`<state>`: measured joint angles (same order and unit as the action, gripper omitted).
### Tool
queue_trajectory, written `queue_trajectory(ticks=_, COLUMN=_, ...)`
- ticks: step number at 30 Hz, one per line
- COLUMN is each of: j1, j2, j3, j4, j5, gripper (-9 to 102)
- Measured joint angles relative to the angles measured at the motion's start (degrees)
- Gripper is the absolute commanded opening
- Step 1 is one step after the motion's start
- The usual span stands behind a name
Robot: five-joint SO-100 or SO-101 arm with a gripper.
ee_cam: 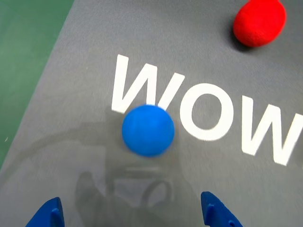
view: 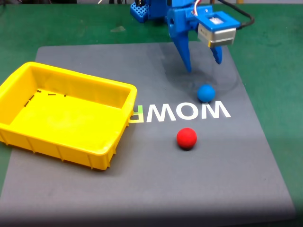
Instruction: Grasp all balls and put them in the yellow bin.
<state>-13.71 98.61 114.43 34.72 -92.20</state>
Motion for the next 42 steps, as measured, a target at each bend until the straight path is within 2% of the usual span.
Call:
queue_trajectory(ticks=20, j1=-0.6, j2=-19.2, j3=-12.8, j4=-5.2, j5=0.0, gripper=33)
queue_trajectory(ticks=42, j1=-0.5, j2=-26.1, j3=-16.5, j4=-6.9, j5=0.0, gripper=29)
